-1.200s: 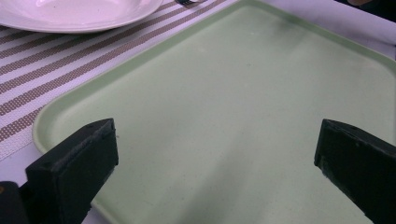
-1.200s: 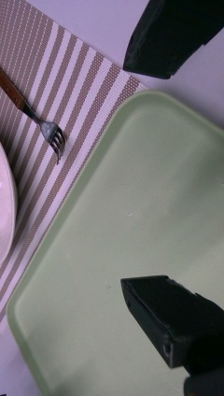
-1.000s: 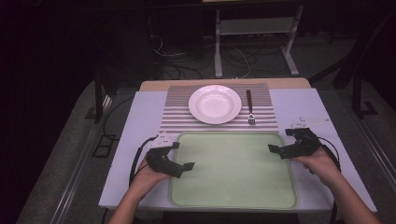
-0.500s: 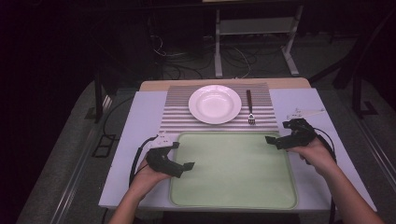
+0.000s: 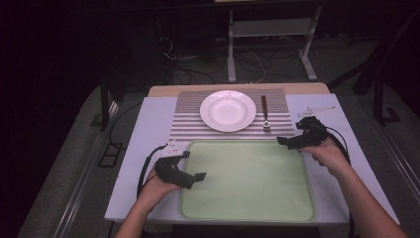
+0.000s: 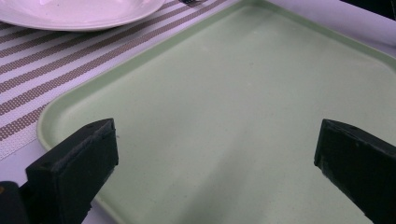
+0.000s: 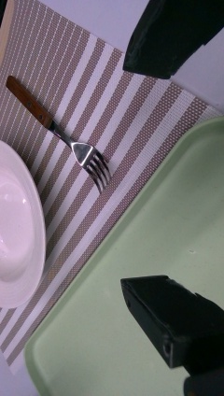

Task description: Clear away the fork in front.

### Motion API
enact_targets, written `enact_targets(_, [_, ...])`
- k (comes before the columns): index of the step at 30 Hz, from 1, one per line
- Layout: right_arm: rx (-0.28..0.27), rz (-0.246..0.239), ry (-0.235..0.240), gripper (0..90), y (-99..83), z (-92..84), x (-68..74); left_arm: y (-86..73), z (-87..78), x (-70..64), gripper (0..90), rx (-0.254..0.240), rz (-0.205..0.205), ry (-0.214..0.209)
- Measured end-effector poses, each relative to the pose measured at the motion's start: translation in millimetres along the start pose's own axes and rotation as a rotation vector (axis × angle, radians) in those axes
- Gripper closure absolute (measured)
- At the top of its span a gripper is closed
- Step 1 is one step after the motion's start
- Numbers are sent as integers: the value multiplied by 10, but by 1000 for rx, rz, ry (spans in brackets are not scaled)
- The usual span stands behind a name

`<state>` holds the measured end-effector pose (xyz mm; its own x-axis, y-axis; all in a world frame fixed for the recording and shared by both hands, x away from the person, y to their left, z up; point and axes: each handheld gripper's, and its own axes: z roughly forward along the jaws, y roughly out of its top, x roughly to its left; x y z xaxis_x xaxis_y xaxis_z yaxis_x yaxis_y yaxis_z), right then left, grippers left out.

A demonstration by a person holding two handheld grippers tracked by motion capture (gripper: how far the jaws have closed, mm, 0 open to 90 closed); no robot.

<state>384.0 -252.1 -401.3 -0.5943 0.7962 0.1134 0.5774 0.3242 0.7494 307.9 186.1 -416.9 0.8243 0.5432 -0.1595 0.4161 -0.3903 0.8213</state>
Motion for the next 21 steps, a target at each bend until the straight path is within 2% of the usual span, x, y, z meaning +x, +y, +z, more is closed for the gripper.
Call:
enact_targets(4, [14, -3, -6, 0, 39, 48, -15, 1, -3, -3, 0, 0, 2, 0])
enact_targets(7, [13, 15, -6, 0, 60, 93, -48, 2, -2, -2, 0, -1, 2, -2])
enact_targets(21, [54, 37, -30, 3, 191, 267, -171, -1, 12, -7, 0, 8, 7, -3])
